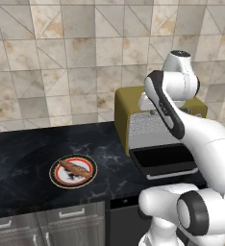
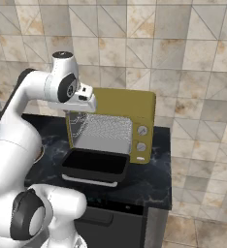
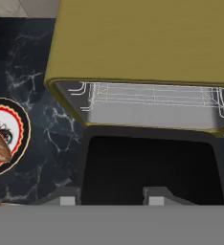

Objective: Pull the toaster oven rack outwards. Pick up the baguette from the plate and place it on the toaster oven rack. Close the toaster oven door fully and set the temperature to the lowest setting.

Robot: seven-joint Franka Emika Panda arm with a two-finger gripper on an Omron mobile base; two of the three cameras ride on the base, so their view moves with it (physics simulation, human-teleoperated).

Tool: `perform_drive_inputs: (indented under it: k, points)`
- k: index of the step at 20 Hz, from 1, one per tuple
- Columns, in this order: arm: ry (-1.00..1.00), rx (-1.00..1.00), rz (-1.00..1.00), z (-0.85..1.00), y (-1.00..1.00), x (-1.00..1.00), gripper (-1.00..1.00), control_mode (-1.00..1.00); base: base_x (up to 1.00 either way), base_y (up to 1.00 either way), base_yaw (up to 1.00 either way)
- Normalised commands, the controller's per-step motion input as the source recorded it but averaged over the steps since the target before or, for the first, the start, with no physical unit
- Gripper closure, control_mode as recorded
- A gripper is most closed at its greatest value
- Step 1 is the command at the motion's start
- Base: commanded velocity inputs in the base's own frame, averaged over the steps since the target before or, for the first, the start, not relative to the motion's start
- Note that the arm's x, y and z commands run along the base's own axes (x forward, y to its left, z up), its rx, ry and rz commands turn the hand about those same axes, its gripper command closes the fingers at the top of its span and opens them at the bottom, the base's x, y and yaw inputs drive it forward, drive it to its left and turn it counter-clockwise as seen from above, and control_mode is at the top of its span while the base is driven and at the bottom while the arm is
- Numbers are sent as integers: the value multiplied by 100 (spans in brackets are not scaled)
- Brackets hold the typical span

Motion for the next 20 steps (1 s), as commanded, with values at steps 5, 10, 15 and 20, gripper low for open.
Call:
perform_drive_inputs:
  k: [5,10,15,20]
  points:
    - [-10,5,0,0,-19,-8,-100,-100,0,0,0]
    - [-8,22,0,0,-63,-16,-100,-100,0,0,0]
    - [-7,23,0,-10,-65,-20,-100,-100,0,0,0]
    - [-3,26,0,-42,-65,-18,-100,-100,0,0,0]
